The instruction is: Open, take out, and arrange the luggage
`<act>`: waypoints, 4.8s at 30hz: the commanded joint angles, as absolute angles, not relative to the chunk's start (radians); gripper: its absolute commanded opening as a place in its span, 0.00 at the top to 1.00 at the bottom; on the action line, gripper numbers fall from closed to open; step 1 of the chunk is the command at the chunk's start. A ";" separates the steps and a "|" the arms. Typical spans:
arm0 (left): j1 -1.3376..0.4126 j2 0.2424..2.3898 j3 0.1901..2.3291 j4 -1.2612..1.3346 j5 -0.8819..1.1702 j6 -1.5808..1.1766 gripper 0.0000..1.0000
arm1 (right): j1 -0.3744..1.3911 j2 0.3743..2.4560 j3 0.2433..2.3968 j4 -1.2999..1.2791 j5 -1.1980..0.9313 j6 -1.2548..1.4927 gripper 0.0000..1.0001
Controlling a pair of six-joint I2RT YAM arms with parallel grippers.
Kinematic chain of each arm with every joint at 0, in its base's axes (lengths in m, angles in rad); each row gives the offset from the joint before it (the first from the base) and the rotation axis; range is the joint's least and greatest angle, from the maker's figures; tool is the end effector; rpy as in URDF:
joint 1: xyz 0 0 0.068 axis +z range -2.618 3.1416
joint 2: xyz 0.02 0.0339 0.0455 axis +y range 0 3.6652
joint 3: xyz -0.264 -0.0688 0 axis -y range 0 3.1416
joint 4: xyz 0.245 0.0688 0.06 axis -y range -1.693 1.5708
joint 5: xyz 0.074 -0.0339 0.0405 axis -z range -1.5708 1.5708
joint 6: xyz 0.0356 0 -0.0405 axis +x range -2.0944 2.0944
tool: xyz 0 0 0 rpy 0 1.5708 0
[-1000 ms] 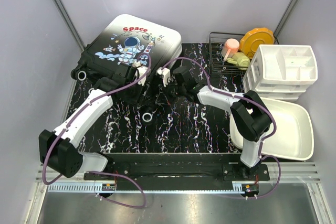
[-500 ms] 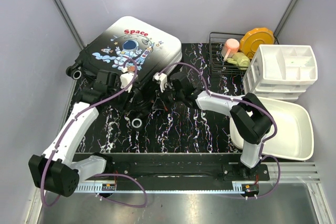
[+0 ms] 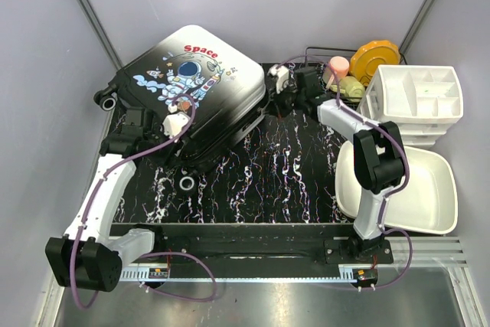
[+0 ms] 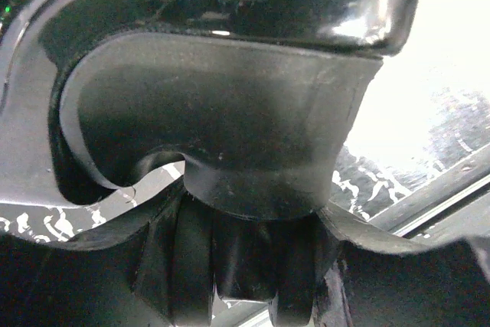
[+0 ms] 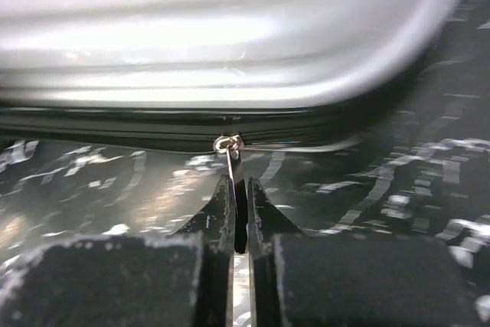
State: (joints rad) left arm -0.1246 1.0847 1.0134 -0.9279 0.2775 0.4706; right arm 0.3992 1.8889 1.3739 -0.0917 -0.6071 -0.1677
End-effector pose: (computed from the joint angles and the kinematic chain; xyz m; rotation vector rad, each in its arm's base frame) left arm 0.2011 -0.0350 0.2983 0.8394 2.3836 -0.2196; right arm 0.3884 0.1859 0.2369 -0.9310 1.9476 0.7915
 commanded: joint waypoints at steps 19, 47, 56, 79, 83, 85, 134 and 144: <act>0.302 1.092 1.017 -1.023 0.087 0.908 1.00 | 0.357 1.635 1.094 -0.219 -0.592 -0.295 1.00; 0.407 1.315 1.127 -0.950 0.201 0.974 1.00 | 0.232 2.124 1.756 -0.193 -0.764 -0.446 1.00; 0.416 1.335 1.339 -1.219 0.510 0.968 0.22 | 0.258 2.111 1.654 -0.094 -0.842 -0.376 1.00; 0.410 1.724 1.727 -1.062 0.810 0.182 0.01 | 0.515 1.778 1.103 -0.014 -0.900 -0.272 1.00; 0.310 1.805 1.750 -1.055 0.813 0.210 0.05 | 0.603 1.701 1.020 0.090 -0.874 -0.157 1.00; 0.237 1.838 1.758 -1.055 0.830 0.224 0.09 | 0.649 1.683 0.988 0.116 -0.852 -0.109 1.00; 0.244 1.570 1.777 -1.304 0.781 0.549 0.02 | 0.632 1.807 1.213 0.206 -0.529 -0.083 1.00; -0.046 1.330 1.491 -1.305 0.689 0.730 0.09 | 0.645 1.701 1.181 0.130 -0.514 0.006 1.00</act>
